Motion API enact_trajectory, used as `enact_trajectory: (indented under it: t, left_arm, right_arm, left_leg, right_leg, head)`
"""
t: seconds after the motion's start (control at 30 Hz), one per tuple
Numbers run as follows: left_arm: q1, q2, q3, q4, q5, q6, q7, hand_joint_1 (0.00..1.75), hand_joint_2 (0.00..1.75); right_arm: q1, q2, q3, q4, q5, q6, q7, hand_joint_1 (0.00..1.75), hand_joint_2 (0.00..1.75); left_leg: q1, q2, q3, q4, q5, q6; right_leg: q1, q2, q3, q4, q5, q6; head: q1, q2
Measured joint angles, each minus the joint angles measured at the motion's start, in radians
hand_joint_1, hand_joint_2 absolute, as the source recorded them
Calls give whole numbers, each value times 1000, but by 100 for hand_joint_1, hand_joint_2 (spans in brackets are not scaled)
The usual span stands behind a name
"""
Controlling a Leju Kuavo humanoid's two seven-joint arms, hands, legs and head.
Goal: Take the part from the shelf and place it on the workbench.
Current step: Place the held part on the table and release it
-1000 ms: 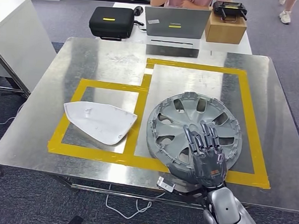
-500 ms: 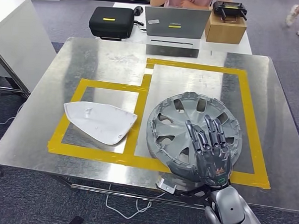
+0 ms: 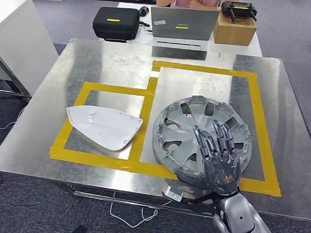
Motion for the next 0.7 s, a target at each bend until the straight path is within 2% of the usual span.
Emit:
enact_trajectory:
  t: [0.17, 0.27, 0.3, 0.33, 0.37, 0.43, 0.47, 0.5, 0.53, 0.57, 0.6, 0.63, 0.67, 0.7]
  left_arm:
    - [0, 0, 1, 2, 0, 0, 0, 0, 0]
    - [-1, -2, 3, 4, 0, 0, 0, 0, 0]
    - [-1, -4, 4, 4, 0, 0, 0, 0, 0]
    - [-2, -6, 5, 4, 0, 0, 0, 0, 0]
    - [-2, -7, 6, 5, 0, 0, 0, 0, 0]
    - [1, -7, 7, 6, 0, 0, 0, 0, 0]
    - [2, -7, 7, 7, 0, 0, 1, 0, 0]
    - [4, -7, 7, 8, 0, 0, 2, 0, 0]
    - [4, -8, 7, 9, 0, 0, 3, 0, 0]
    - [4, -9, 7, 10, 0, 0, 3, 0, 0]
    - [4, -10, 7, 11, 0, 0, 3, 0, 0]
    - [4, -10, 7, 11, 0, 1, 3, 0, 0]
    - [4, -10, 7, 11, 0, 1, 3, 0, 0]
    - [4, -10, 7, 11, 0, 2, 3, 0, 0]
  right_arm:
    - [2, 0, 1, 0, 0, 2, 3, 0, 0]
    - [3, 0, 2, 0, 0, 2, 6, 0, 0]
    - [4, 0, 1, 0, 0, 3, 8, 0, 0]
    - [5, 0, 1, 0, 0, 3, 9, 0, 0]
    - [5, 0, 1, 0, 0, 3, 11, 0, 0]
    - [8, 0, 2, 1, 0, 4, 14, 0, 0]
    - [10, 0, 3, 2, 0, 5, 16, 0, 0]
    - [12, 0, 4, 2, 0, 5, 17, 0, 0]
    - [13, 0, 5, 3, 0, 6, 19, 0, 0]
    - [14, 0, 6, 4, 0, 6, 19, 0, 0]
    - [14, 0, 6, 4, 0, 6, 20, 0, 0]
    - [13, 0, 7, 5, 0, 6, 20, 0, 0]
    - [13, 1, 7, 5, 0, 6, 21, 0, 0]
    - [13, 2, 7, 5, 0, 6, 21, 0, 0]
  left_leg:
    - [-3, 0, -2, 6, -4, 12]
    - [-3, 2, 1, 1, 7, 23]
    - [0, 6, 3, -7, 15, 27]
    - [4, 10, 5, -17, 23, 32]
    - [8, 15, 5, -25, 30, 35]
    - [8, 25, -1, -28, 35, 37]
    - [8, 30, -5, -28, 37, 36]
    - [9, 34, -9, -27, 39, 33]
    - [10, 38, -13, -27, 42, 30]
    - [13, 40, -16, -26, 45, 26]
    - [14, 41, -19, -24, 48, 22]
    - [15, 41, -23, -22, 51, 17]
    - [14, 42, -25, -20, 54, 11]
    - [13, 42, -27, -17, 58, 4]
  right_leg:
    - [-3, 0, 1, -1, 0, 8]
    - [-5, 4, 3, -5, 7, 19]
    - [-3, -3, 0, -4, 2, 24]
    - [-2, -14, -6, 8, -15, 29]
    - [-1, -29, -18, 40, -44, 33]
    - [-7, -53, -60, 158, -123, 42]
    - [-11, -58, -76, 217, -151, 46]
    - [-15, -60, -79, 248, -163, 50]
    - [-18, -61, -62, 240, -155, 55]
    - [-21, -64, -24, 192, -132, 58]
    - [-25, -68, 28, 116, -108, 62]
    - [-25, -71, 77, 45, -91, 63]
    - [-24, -71, 110, -5, -80, 61]
    - [-23, -71, 127, -32, -78, 56]
  head:
    - [0, 0]
    - [-1, 0]
    - [0, 0]
    - [2, 0]
    - [5, 0]
    - [10, 0]
    - [11, 0]
    - [10, 0]
    - [10, 0]
    - [11, 0]
    - [11, 0]
    - [11, 0]
    - [10, 0]
    - [9, 0]
